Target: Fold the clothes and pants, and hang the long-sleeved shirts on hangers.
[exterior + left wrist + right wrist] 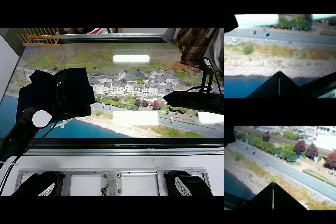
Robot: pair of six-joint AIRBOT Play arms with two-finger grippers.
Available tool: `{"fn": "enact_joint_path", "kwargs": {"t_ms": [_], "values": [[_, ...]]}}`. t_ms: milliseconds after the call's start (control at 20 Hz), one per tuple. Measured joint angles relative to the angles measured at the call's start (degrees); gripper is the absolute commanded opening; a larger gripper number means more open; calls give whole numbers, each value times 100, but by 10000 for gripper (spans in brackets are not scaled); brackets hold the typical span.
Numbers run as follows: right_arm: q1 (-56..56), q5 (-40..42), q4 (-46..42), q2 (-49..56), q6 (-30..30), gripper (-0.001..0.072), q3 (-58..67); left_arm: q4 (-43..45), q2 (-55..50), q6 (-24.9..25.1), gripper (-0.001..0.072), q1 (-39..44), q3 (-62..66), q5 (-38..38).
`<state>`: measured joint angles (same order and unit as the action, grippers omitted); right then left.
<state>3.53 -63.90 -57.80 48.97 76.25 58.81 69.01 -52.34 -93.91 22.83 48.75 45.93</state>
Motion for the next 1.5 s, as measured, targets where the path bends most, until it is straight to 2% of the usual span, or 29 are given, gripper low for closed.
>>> {"fn": "enact_joint_path", "kwargs": {"t_ms": [350, 400, 450, 600, 750, 850, 1200, 1450, 1500], "values": [[0, 0, 0, 0, 0, 14, 0, -2, 0, 0, 6, 2, 0, -20], [0, 0, 0, 0, 2, 14, 0, -2, 0, 0, 247, 7, 0, -57], [0, 0, 0, 0, 2, 14, 0, 0, 0, 7, 706, 7, 0, -142], [0, 0, 0, 0, 0, 14, 0, 249, -129, 109, 706, -184, 245, -411], [0, 0, 2, 0, 2, 14, 0, 844, -730, 238, 706, -695, 1012, -507], [0, 0, 0, 0, 0, 14, 0, 1209, -1390, 636, 706, -1088, 1696, -435], [0, 0, 0, 0, 0, 14, 0, 1628, -4277, 2719, 706, -1928, 4100, 391], [0, 0, 2, 0, 2, 14, 0, 1810, -5702, 3473, 705, -1937, 5213, 903], [0, 0, 2, 0, 2, 14, 0, 1880, -5912, 3491, 650, -1928, 5396, 962]]}}
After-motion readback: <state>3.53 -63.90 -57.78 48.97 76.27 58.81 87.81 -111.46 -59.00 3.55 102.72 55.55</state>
